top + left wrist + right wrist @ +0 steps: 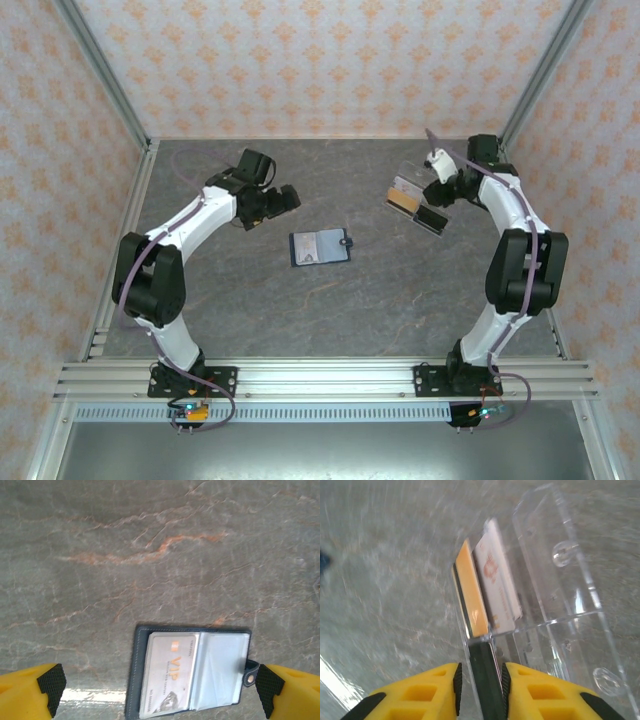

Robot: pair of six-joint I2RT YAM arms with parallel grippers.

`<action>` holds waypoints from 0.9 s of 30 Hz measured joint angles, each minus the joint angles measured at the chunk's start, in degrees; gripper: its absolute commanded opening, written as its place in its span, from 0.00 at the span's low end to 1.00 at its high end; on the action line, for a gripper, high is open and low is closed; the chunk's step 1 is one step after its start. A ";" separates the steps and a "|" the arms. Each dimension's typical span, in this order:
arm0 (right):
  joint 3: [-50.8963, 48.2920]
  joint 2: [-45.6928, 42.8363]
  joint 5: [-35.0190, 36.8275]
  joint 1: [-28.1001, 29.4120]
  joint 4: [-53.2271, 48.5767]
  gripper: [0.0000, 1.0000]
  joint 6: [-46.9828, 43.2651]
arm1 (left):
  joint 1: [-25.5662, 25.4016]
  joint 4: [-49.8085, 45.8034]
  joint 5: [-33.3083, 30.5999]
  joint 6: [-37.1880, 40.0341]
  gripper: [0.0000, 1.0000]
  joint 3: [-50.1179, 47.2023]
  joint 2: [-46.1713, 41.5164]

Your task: Take the credit cards out of the card holder

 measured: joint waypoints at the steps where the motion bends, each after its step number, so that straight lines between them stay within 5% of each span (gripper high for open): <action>1: 0.02 -0.68 0.00 0.22 0.90 0.27 4.11 | 0.00 0.17 0.02 -0.09 1.00 -0.81 -0.44; 12: -0.17 -2.80 2.25 16.74 5.64 0.29 40.87 | -0.07 4.66 0.83 -1.40 1.00 -11.04 -6.36; 17: -2.34 -2.14 5.05 25.66 8.24 0.39 50.73 | -0.52 6.60 1.64 -1.84 1.00 -14.14 -6.97; 27: -5.22 7.58 0.55 36.09 13.00 0.30 65.48 | -2.08 10.51 3.82 -2.84 0.93 -16.70 -7.21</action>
